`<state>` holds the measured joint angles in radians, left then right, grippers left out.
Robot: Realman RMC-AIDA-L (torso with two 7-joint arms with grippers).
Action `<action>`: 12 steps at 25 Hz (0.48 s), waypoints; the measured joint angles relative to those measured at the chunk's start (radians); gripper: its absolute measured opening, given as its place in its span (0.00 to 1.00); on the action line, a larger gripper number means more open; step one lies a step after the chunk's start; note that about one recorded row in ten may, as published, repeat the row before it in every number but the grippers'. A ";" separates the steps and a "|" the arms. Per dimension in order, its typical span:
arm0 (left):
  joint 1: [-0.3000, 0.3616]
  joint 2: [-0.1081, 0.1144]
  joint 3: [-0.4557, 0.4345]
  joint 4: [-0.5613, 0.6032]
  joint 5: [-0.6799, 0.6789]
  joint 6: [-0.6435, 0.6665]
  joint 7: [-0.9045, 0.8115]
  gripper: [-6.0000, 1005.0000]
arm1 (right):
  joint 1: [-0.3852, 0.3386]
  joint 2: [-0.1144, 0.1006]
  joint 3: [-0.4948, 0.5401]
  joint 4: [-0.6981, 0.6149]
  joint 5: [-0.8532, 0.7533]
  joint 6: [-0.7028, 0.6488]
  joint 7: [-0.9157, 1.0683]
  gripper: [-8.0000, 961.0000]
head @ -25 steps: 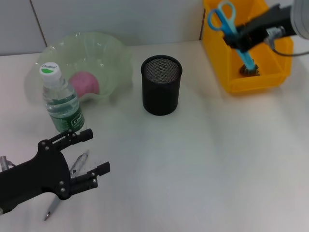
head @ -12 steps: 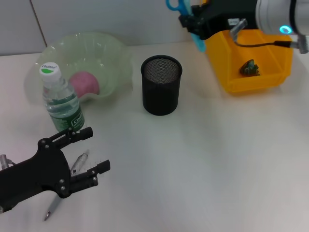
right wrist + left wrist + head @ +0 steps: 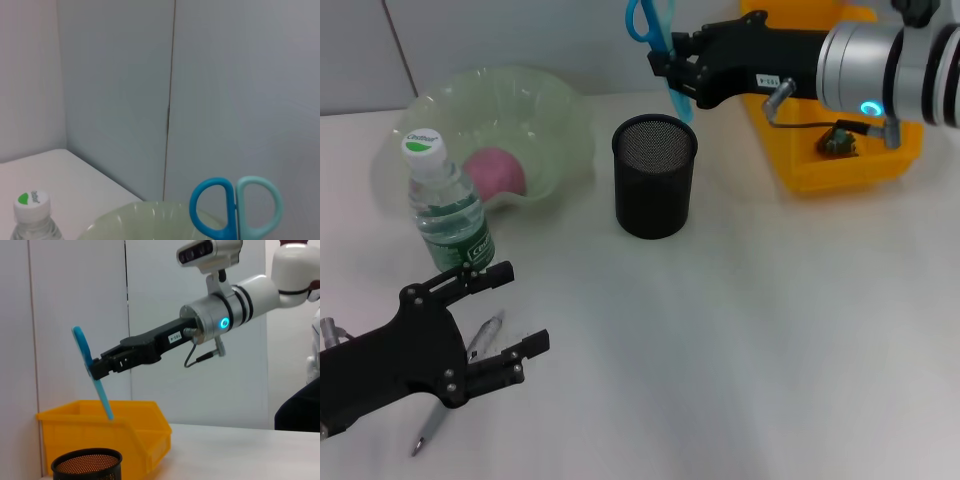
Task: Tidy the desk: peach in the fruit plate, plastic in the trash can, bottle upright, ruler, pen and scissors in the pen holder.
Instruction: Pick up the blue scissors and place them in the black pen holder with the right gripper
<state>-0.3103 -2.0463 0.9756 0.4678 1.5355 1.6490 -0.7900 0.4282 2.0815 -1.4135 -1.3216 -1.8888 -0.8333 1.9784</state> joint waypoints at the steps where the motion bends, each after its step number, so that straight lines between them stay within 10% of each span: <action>1: -0.001 0.000 0.000 0.000 0.000 0.000 0.000 0.77 | 0.000 0.000 0.000 0.021 0.033 0.010 -0.041 0.24; 12: -0.003 0.000 0.000 0.000 0.003 0.000 0.000 0.77 | 0.023 0.000 0.006 0.254 0.405 0.037 -0.461 0.24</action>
<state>-0.3130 -2.0463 0.9756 0.4678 1.5383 1.6491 -0.7900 0.4511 2.0812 -1.4072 -1.0674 -1.4837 -0.7967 1.5173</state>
